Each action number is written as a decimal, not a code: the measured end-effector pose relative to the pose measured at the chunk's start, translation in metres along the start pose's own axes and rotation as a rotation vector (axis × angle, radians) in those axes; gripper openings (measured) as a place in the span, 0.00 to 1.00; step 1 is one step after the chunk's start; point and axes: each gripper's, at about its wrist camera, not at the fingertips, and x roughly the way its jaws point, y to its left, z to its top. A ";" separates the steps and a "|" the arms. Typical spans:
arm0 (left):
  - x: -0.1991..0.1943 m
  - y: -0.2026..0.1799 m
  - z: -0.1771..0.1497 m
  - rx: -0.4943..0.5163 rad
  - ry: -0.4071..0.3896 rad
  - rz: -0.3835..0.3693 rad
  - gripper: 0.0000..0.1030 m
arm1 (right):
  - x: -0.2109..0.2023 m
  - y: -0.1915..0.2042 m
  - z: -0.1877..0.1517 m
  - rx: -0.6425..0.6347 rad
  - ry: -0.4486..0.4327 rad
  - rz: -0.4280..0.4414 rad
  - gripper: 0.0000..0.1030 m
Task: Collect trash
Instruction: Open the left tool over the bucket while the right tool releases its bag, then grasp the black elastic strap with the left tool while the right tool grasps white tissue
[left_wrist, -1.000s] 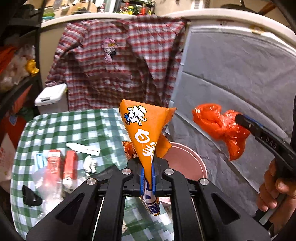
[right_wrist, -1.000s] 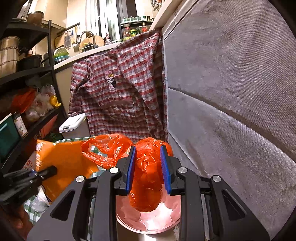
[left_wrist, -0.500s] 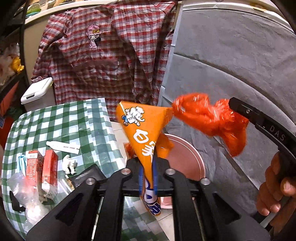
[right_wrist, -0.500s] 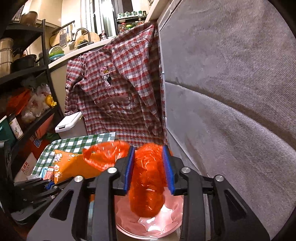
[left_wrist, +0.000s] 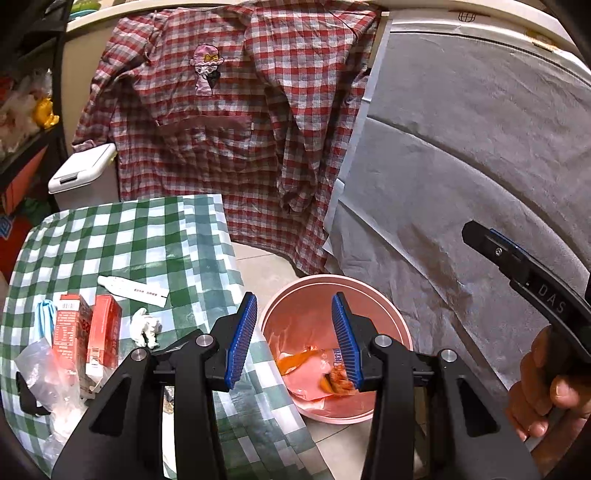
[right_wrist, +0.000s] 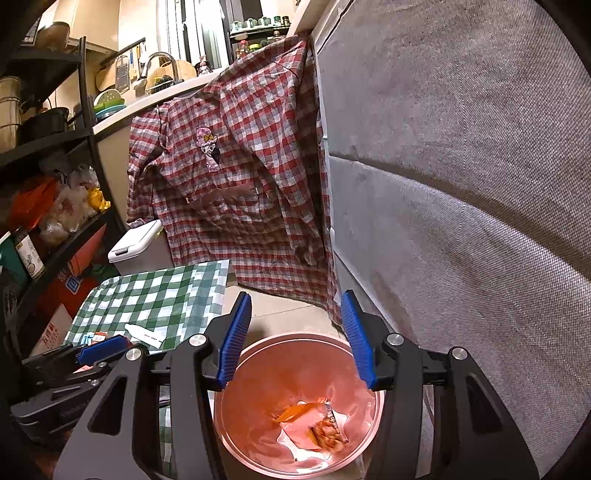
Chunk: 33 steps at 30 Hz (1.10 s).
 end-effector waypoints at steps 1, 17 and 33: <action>-0.002 0.001 0.000 0.000 -0.004 0.002 0.40 | 0.000 0.001 0.000 -0.002 -0.001 0.001 0.50; -0.064 0.037 0.003 -0.009 -0.106 0.046 0.33 | -0.025 0.037 -0.005 -0.042 -0.054 0.057 0.50; -0.141 0.160 -0.026 -0.088 -0.159 0.200 0.21 | -0.033 0.115 -0.047 -0.161 0.027 0.249 0.35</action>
